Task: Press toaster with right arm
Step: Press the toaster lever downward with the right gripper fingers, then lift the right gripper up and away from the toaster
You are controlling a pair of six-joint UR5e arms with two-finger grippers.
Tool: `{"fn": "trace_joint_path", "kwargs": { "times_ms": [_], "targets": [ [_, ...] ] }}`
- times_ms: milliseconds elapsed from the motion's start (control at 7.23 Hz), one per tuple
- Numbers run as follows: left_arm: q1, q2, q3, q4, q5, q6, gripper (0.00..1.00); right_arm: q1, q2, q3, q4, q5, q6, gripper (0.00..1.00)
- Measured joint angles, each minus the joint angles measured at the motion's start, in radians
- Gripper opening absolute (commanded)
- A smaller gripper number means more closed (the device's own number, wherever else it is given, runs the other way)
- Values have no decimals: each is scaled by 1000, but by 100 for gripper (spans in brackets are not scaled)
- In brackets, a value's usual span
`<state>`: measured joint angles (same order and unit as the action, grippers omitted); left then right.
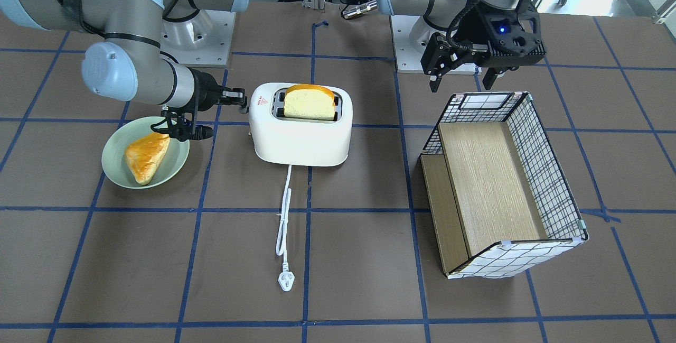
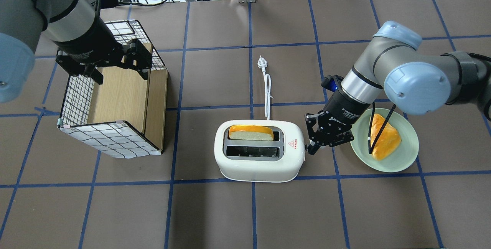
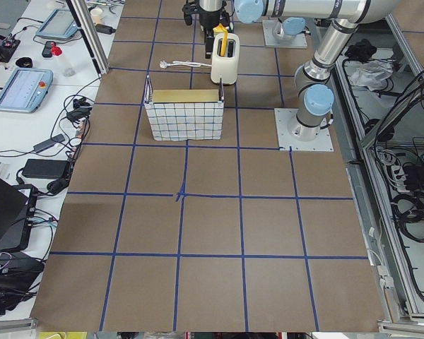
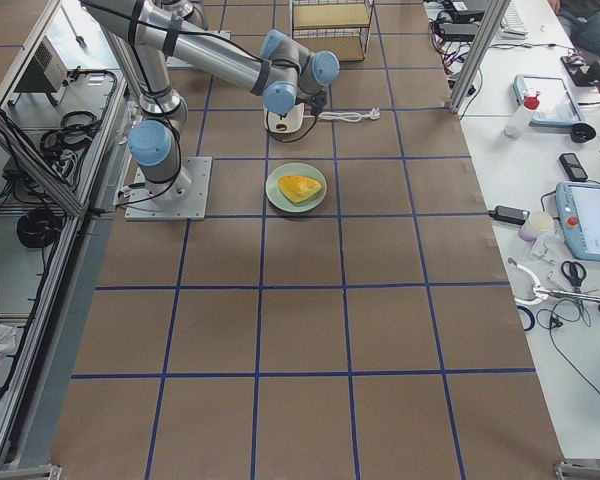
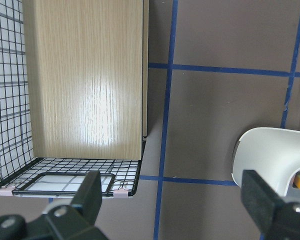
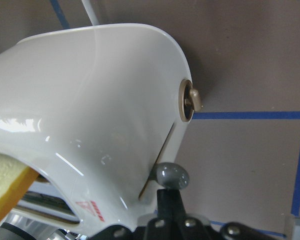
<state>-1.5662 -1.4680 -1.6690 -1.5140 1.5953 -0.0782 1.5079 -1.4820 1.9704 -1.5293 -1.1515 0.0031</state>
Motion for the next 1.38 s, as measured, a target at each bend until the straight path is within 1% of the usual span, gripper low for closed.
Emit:
{"fn": "trace_joint_path", "kwargs": {
  "times_ms": [415, 968, 1245, 1383],
  "targets": [
    [0, 0, 0, 0, 0, 0, 100, 0, 27, 15, -53, 0, 1, 0],
    [0, 0, 0, 0, 0, 0, 100, 0, 52, 94, -177, -1, 3, 0],
    [0, 0, 0, 0, 0, 0, 100, 0, 55, 98, -195, -6, 16, 0],
    [0, 0, 0, 0, 0, 0, 100, 0, 52, 86, -195, -11, 33, 0]
  ]
}}
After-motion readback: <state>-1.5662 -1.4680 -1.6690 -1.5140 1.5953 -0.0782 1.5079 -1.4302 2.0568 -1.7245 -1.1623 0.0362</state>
